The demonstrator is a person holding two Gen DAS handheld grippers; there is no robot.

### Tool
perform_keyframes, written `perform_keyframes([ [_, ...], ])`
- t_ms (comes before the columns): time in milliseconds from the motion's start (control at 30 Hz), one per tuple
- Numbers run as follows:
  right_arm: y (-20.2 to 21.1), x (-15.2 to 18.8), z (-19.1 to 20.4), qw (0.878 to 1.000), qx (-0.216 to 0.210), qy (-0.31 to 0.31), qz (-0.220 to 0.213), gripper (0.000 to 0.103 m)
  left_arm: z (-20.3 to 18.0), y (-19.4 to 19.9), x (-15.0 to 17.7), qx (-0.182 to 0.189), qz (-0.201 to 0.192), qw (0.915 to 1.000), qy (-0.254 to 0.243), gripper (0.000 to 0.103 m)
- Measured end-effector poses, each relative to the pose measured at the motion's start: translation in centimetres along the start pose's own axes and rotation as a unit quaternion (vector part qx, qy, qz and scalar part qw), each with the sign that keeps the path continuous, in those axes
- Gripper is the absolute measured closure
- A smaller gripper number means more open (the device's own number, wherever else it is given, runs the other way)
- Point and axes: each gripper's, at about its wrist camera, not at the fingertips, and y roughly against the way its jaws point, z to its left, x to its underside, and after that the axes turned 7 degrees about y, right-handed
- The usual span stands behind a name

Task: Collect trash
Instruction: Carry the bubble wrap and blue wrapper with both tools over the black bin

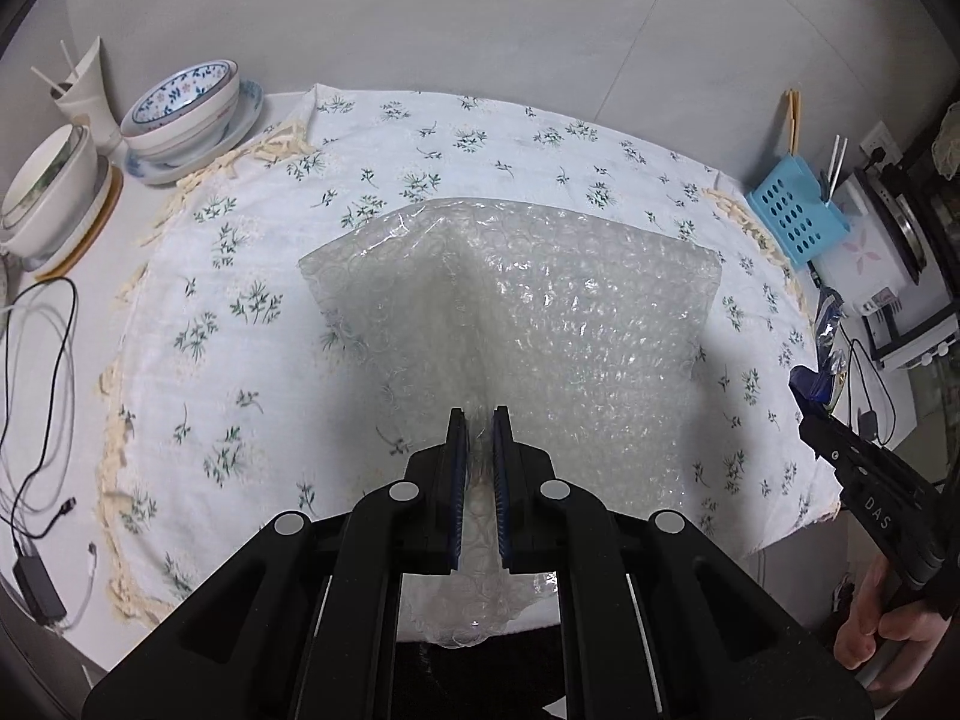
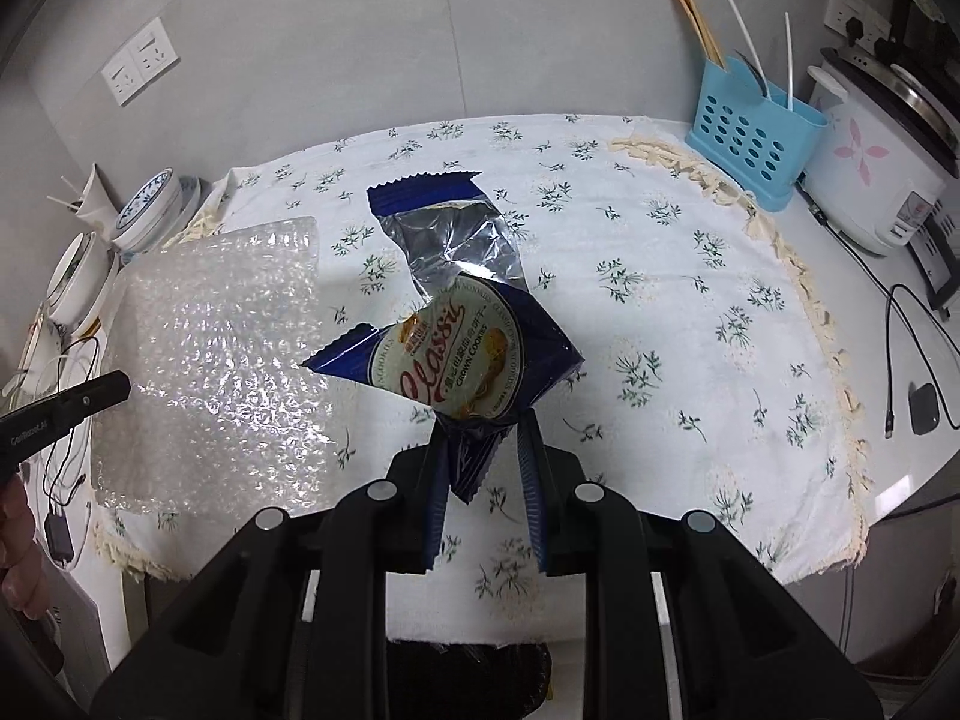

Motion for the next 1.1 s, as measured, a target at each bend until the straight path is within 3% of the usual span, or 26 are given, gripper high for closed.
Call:
perform_keyframes([
  [833,6.0,11.3,-0.9,1.0,-0.012,0.004,-0.015,0.082,-1.2,3.9,13.8,0.011,0.004,0.9999,0.008,0.096],
  [1100,6.8,15.1,-0.2,1.0,-0.02,0.012,0.002,0.082,-1.4,4.6,18.5,0.025,0.027,0.9993,0.005,0.096],
])
